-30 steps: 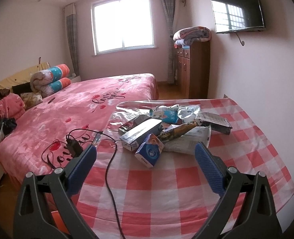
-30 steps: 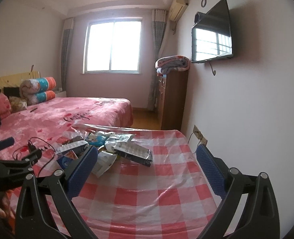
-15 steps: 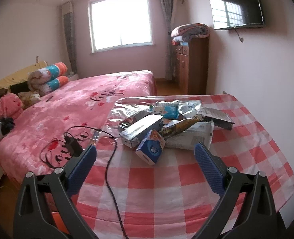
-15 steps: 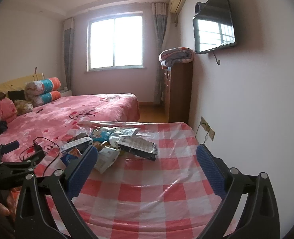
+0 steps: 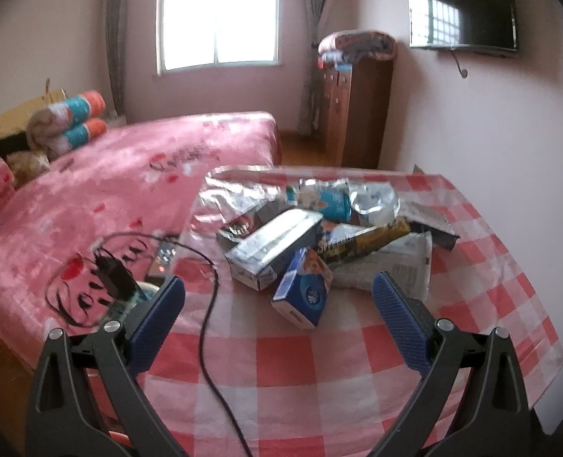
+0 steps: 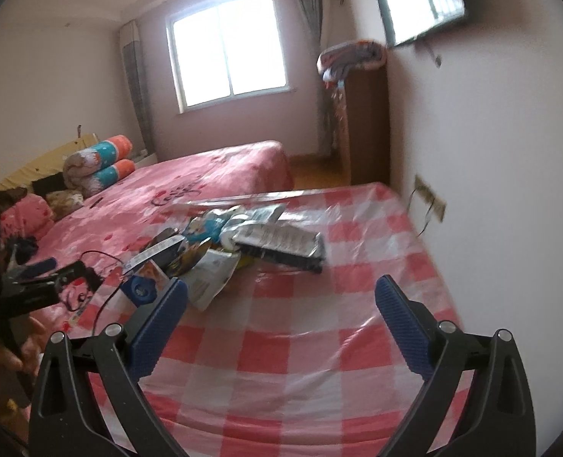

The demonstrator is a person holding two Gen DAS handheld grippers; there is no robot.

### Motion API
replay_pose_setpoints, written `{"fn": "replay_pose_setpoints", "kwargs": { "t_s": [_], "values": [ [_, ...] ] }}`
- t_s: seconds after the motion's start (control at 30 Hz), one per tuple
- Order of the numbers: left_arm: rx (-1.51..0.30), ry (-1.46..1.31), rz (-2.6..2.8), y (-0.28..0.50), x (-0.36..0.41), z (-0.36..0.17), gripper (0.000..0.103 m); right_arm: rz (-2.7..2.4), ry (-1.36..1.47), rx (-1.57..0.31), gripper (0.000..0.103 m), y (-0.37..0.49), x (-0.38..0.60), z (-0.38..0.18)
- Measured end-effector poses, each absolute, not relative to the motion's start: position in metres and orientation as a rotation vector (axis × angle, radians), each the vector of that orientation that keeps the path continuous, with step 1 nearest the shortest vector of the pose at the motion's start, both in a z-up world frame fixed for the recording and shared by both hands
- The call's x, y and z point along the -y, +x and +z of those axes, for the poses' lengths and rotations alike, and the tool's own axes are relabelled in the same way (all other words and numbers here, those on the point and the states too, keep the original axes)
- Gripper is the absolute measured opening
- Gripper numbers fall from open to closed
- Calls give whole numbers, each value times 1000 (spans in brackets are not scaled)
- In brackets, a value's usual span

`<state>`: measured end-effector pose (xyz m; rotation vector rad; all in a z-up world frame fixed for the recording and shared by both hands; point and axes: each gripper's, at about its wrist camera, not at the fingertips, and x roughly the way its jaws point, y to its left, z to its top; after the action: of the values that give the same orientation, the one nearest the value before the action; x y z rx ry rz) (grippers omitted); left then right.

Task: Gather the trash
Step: 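Move both tools back and toward the pile of packaging on the table, then grasp the blue Vinda tissue box with the left tool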

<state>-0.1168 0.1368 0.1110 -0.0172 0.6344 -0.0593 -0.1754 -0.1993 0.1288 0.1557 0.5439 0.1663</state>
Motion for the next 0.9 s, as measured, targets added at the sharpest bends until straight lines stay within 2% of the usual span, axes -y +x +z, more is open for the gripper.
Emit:
{"fn": "replay_pose_setpoints", "kwargs": {
  "t_s": [0.03, 0.1, 0.4, 0.53, 0.67, 0.9],
  "values": [
    [-644, -37, -68, -114, -138, 107, 99, 178, 166, -554, 96, -172, 199, 126],
    [-667, -53, -86, -108, -134, 96, 99, 229, 221, -598, 78, -159, 197, 117],
    [-715, 54, -104, -79, -110, 63, 97, 444, 495, -763, 75, -100, 187, 70],
    [-743, 29, -103, -63, -116, 55, 95, 533, 578, -799, 60, -77, 179, 57],
    [-784, -20, -105, -48, -124, 45, 86, 608, 617, -816, 53, -59, 168, 50],
    [-834, -98, -118, -35, -130, 30, 69, 636, 612, -851, 52, -35, 152, 41]
  ]
}}
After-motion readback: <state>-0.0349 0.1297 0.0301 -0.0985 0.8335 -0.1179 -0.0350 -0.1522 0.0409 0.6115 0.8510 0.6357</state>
